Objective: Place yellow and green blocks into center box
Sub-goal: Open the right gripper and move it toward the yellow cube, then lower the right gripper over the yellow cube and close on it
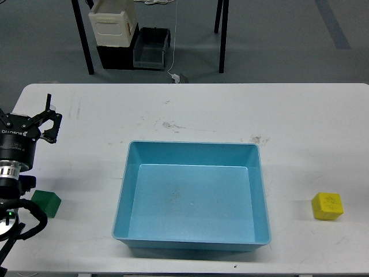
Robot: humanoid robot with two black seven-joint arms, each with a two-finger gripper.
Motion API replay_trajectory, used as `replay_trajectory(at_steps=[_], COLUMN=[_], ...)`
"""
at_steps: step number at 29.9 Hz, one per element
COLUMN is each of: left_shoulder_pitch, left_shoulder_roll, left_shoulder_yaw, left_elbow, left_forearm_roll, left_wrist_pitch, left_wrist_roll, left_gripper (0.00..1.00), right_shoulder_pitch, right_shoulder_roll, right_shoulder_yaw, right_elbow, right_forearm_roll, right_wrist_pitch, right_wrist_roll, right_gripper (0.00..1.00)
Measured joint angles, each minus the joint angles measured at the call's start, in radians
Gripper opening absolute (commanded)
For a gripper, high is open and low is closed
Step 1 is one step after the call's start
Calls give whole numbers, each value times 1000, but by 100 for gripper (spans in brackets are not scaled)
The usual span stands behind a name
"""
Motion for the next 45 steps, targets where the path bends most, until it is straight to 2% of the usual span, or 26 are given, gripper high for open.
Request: replay_trajectory(at_steps=[3, 9, 17, 33, 45], left_shoulder_pitch=[-2, -6, -6, -17, -18], left_shoulder_roll=[0, -1, -2, -29, -34], left_shoulder_yaw=[0, 12, 13, 13, 15], left_elbow=[18, 50, 55, 75, 76], left_forearm_roll=[-36, -164, -191, -188, -189], left_wrist_pitch=[-61, -79, -76, -29, 5], left_wrist_roll=[22, 94, 91, 90, 91], left_gripper=[100, 100, 100, 100, 100], right_shoulder_pitch=[125, 313, 352, 342, 348], right_shoulder_roll=[-72, -89, -82, -78, 20], right_shoulder_yaw=[-138, -365, -576, -854, -948], right_elbow=[9, 82, 270, 306, 217], right_forearm_roll=[-132, -519, -865, -950, -950], right_wrist_pitch=[27, 32, 32, 32, 32], right_wrist_roll=[2, 2, 2, 2, 2], right_gripper=[100, 100, 100, 99, 98])
